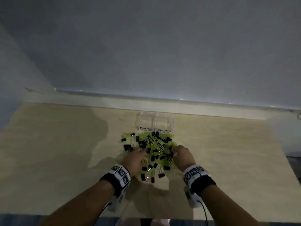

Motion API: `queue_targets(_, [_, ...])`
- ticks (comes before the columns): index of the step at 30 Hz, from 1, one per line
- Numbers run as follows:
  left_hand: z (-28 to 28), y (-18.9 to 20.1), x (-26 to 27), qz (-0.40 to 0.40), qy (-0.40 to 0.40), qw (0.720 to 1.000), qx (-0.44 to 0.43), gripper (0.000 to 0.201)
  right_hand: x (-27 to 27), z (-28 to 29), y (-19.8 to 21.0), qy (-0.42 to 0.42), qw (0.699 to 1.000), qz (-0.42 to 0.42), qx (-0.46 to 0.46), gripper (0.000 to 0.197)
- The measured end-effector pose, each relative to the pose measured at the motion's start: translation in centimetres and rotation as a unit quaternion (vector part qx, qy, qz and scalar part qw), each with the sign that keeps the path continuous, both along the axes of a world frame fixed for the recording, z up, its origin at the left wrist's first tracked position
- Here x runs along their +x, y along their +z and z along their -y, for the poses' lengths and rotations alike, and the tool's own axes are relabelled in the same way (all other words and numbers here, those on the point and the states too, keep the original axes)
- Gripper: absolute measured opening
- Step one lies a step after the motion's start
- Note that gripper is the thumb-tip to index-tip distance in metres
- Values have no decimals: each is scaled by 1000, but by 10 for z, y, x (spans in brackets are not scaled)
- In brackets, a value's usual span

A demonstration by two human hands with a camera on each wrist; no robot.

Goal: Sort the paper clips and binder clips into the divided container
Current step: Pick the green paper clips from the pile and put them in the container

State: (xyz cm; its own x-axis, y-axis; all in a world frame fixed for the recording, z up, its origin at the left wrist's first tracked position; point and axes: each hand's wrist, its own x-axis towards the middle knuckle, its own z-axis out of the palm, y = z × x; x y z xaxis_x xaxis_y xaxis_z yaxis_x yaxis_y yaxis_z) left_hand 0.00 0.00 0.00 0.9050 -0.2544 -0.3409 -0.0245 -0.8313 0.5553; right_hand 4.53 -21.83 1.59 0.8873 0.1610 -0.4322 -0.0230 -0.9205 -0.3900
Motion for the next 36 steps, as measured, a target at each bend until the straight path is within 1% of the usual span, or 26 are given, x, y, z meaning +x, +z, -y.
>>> queue_targets(2, [8,-4,10,25,-3,1000,3,32,14,4,-3,-79,996,28,-5,33])
queue_targets(4, [18,-4,22,59,-19,998,13,33,27,7,-5,-130,991,25,-4,29])
queue_targets(5, [22,-7,29,78,-26,996,21,35,31,9,-8,-140,990,14,-7,29])
queue_targets(7, [27,-13,43,97,-25,994,40,39,36,7,-13,-128,992,3,-20,29])
queue_targets(9, [28,-16,57,92,-25,994,61,39,38,3,-13,-105,994,9,-22,29])
queue_targets(12, [28,-19,68,89,-55,991,85,47,40,-7,-16,-61,997,28,-32,22])
queue_targets(13, [29,-19,69,88,-64,989,97,50,40,-9,-17,-60,997,30,-31,20])
queue_targets(15, [31,-19,71,87,-74,987,115,45,38,-10,-20,-74,997,25,-24,18])
queue_targets(18, [32,-21,73,84,-75,987,111,30,34,-9,-26,-104,995,0,-7,14])
queue_targets(21, [29,-23,72,70,-83,987,118,20,30,-5,-27,-111,994,-14,9,12])
queue_targets(23, [23,-23,72,60,-74,988,118,13,27,1,-28,-118,992,-23,28,11])
queue_targets(25, [14,-21,72,29,-31,996,77,6,26,10,-29,-128,990,-27,57,10])
queue_targets(27, [1,-18,69,-3,38,999,-1,10,24,19,-30,-151,983,-30,100,4])
queue_targets(28, [-6,-16,67,-9,74,996,-43,12,24,22,-29,-163,979,-28,118,6])
queue_targets(30, [-18,-11,63,-21,131,985,-113,11,25,26,-26,-190,968,-37,163,13])
queue_targets(32, [-27,-5,64,-39,174,968,-177,7,29,22,-18,-202,954,-50,214,15])
queue_targets(34, [-33,2,70,-44,213,948,-231,6,39,10,-8,-179,952,-41,246,15])
queue_targets(36, [-34,10,81,-27,236,935,-263,9,53,-10,2,-153,950,-17,271,16])
